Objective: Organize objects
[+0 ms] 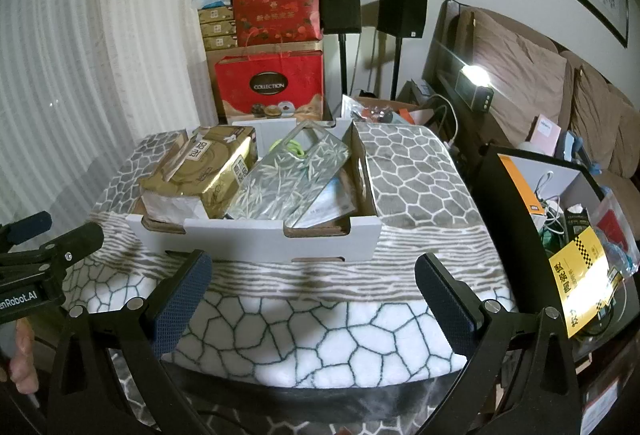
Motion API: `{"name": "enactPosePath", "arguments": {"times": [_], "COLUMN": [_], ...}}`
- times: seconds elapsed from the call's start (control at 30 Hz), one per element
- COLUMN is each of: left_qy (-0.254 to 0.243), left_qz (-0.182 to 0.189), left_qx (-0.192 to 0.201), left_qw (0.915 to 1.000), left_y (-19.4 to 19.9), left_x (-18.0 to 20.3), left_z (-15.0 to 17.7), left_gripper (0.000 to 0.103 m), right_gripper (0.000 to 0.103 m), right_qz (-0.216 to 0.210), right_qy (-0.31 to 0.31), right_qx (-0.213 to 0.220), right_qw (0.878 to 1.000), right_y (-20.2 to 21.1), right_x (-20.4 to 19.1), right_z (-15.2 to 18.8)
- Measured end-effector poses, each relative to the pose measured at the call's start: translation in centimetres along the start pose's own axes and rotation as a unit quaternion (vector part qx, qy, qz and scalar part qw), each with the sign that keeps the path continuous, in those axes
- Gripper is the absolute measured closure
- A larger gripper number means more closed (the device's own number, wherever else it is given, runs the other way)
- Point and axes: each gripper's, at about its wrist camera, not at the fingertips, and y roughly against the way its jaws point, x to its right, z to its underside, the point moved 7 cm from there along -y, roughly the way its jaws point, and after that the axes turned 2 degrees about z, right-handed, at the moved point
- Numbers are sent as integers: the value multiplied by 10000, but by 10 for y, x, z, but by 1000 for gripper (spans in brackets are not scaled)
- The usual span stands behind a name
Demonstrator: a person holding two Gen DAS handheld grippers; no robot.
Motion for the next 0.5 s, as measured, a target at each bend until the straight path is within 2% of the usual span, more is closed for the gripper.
{"name": "enactPosePath", "arguments": {"times": [0.5], "left_qy": [-42], "left_qz": [-106], "left_qx": [42], "left_qw": [9999], "left_y": [0], "left_x": [-3], "left_z": [0], "left_gripper": [0], "right_gripper": [1], "right_qz": [-3], "right_qy": [13], "right_qx": [-35], "right_qw": [10000], "right_y": [-1], "right_x": [0], "right_z": [2]}}
